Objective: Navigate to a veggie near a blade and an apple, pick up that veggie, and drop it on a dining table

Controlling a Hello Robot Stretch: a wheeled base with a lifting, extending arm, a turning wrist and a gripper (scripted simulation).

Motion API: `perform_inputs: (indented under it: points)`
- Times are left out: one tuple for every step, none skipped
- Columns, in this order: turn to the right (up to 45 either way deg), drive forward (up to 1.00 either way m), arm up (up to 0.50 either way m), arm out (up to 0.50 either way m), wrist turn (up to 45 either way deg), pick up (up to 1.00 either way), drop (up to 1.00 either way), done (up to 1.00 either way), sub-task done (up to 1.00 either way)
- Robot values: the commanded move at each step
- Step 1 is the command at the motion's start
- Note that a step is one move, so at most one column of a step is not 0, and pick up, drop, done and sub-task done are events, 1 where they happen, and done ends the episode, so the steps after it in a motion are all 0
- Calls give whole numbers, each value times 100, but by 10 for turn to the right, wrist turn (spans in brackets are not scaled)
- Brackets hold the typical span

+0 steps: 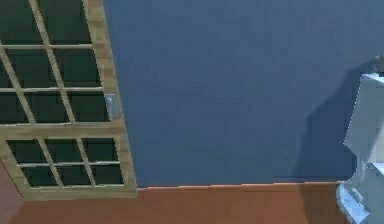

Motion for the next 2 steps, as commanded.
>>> perform_inputs:
  points:
    - [-450,0,0,0,0,0,0,0,0]
    - [-240,0,0,0,0,0,0,0,0]
